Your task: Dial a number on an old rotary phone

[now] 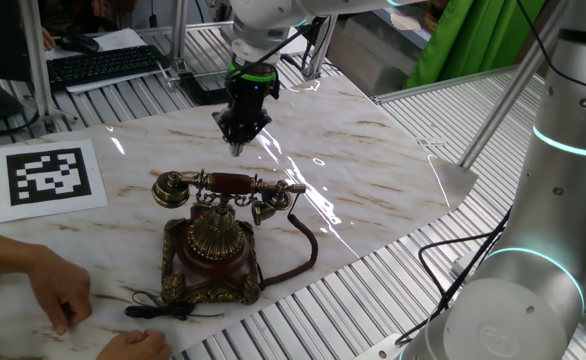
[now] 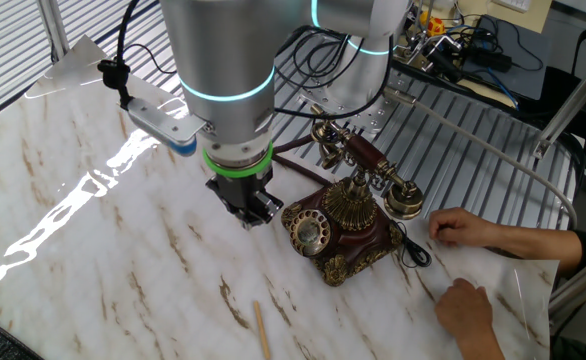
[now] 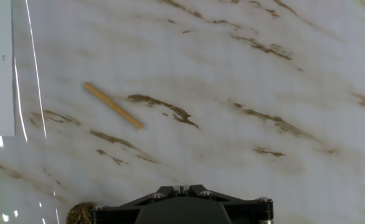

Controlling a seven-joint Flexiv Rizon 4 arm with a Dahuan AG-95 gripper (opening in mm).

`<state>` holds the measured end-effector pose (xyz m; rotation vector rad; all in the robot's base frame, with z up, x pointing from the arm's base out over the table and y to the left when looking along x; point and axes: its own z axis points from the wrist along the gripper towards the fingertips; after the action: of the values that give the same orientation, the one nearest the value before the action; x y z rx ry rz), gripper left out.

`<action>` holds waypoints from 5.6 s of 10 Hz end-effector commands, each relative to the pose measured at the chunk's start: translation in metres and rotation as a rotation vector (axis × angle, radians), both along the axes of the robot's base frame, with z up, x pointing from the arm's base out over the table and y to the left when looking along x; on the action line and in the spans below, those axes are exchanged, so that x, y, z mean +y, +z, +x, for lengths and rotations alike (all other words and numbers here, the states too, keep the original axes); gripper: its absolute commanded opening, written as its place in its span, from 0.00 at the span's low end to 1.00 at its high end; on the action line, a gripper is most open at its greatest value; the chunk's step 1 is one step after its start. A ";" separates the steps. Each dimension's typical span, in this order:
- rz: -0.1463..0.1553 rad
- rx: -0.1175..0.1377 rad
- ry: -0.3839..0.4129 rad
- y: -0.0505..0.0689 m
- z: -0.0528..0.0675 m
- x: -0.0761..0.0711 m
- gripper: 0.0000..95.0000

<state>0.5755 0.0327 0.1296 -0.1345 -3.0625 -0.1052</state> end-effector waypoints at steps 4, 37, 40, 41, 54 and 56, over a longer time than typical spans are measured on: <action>-0.010 0.007 0.000 -0.032 0.008 0.010 0.00; -0.022 -0.075 -0.033 -0.074 0.051 0.016 0.40; -0.023 -0.082 -0.033 -0.082 0.065 0.020 0.40; -0.023 -0.085 -0.033 -0.086 0.066 0.020 0.40; -0.024 -0.113 0.018 -0.116 0.079 0.009 0.40; -0.024 -0.097 0.021 -0.117 0.079 0.008 0.40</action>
<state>0.6539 0.0398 0.0116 -0.0981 -3.1654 -0.0662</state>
